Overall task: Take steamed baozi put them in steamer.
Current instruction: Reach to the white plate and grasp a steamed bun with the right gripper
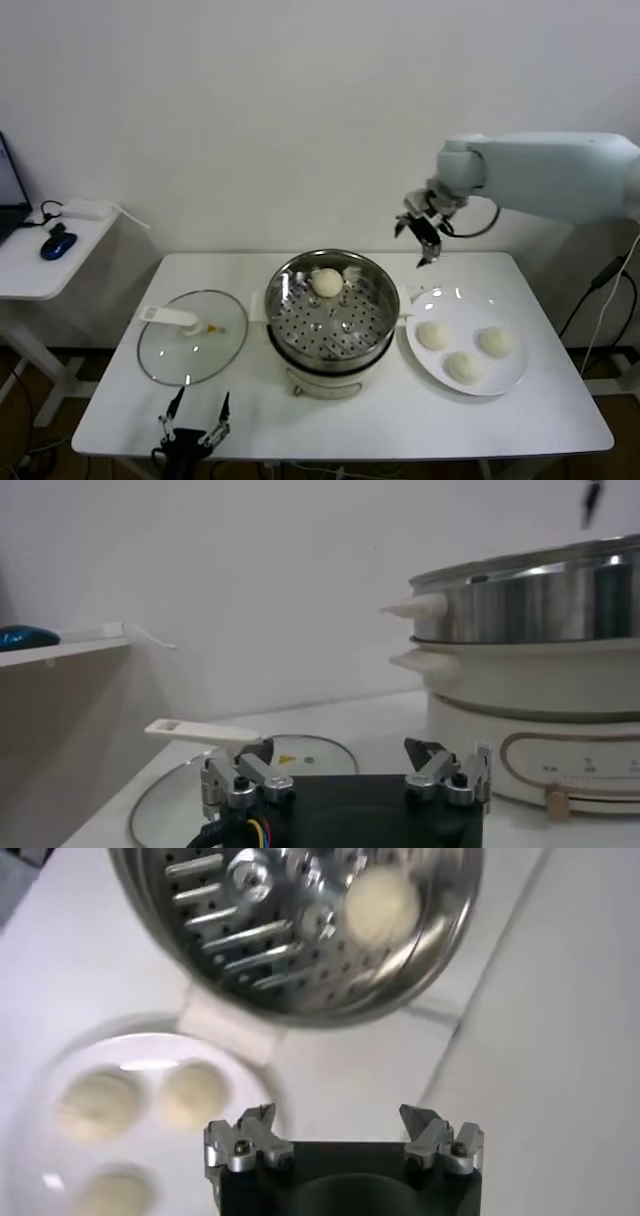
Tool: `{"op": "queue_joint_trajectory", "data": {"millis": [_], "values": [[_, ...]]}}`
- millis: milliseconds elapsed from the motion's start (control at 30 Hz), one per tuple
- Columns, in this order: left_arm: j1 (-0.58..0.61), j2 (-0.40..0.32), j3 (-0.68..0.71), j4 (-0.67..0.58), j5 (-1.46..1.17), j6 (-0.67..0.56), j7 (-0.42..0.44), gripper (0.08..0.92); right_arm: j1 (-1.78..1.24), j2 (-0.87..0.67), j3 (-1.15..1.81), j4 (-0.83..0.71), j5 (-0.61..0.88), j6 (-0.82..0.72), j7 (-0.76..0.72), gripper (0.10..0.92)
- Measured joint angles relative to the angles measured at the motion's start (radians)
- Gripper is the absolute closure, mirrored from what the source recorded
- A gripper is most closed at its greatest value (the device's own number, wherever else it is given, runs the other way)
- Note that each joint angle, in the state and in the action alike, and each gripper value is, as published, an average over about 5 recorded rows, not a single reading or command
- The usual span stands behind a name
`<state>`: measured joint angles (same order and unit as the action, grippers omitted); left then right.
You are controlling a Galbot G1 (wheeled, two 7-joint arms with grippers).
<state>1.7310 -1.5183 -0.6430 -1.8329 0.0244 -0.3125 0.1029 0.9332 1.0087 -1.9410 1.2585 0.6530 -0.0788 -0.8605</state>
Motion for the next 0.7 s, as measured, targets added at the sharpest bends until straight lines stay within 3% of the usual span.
{"op": "queue_joint_trajectory", "data": {"millis": [300,700], "values": [[0.002,-0.004,-0.011,0.011,0.006,-0.001,-0.001,0.177,-0.13,-0.113,0.061,0.028,-0.012,-0.137,-0.01,0.203],[0.019,-0.009,-0.021,0.019,0.019,-0.009,-0.003,0.177,-0.371,-0.146,0.231,-0.053,-0.077,-0.214,0.03,0.203]]}}
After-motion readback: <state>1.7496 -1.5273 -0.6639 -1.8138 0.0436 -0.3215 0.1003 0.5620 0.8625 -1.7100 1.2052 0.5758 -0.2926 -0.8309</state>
